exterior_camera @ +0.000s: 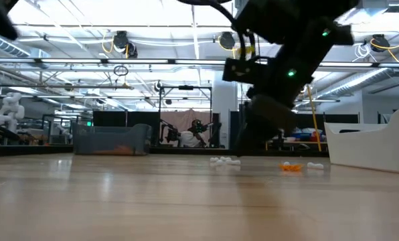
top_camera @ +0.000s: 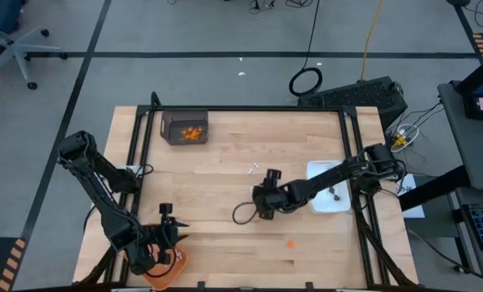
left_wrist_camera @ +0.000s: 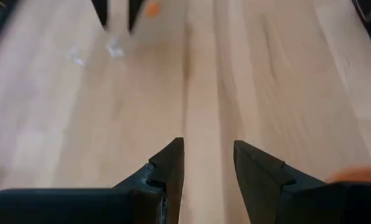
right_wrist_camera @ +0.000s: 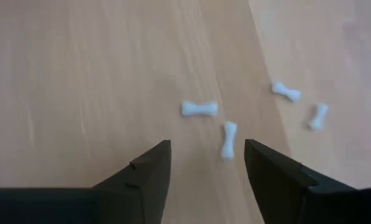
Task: Sort Halloween decoration
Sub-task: Put the white bone toy into the orange bin
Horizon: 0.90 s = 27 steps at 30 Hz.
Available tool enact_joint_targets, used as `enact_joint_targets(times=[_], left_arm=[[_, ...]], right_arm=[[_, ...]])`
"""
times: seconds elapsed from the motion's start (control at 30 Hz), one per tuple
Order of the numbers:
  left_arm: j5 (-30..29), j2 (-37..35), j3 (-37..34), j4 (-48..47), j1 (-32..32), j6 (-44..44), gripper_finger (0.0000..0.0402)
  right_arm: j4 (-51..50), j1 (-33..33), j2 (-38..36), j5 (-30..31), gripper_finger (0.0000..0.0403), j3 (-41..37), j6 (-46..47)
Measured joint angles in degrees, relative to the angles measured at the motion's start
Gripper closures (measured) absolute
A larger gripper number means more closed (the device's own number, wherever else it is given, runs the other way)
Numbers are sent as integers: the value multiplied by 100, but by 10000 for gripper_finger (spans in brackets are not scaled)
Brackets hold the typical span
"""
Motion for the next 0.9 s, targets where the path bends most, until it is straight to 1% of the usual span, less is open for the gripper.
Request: enact_joint_targets(times=[0.1, 0.17, 0.3, 0.53, 0.63, 0.73, 0.9], left_arm=[[-455, -2, 0, 118, 2, 182, 265], [-681, -2, 2, 114, 23, 240, 265], [-745, -2, 2, 109, 89, 281, 265], [-747, -2, 2, 107, 111, 318, 265], [-750, -2, 2, 105, 111, 320, 265], [-756, -2, 2, 103, 111, 320, 265], [-771, -2, 2, 92, 111, 320, 265]], right_arm=[[511, -251, 0, -445, 228, -172, 93], [666, -401, 0, -566, 240, -281, 224], [746, -669, 0, -978, 260, -402, 510], [951, -912, -18, -1256, 291, -591, 847], [994, -989, -24, -1272, 308, -658, 928], [993, -1027, -26, -1271, 331, -699, 923], [971, -1027, -26, -1253, 384, -710, 773]])
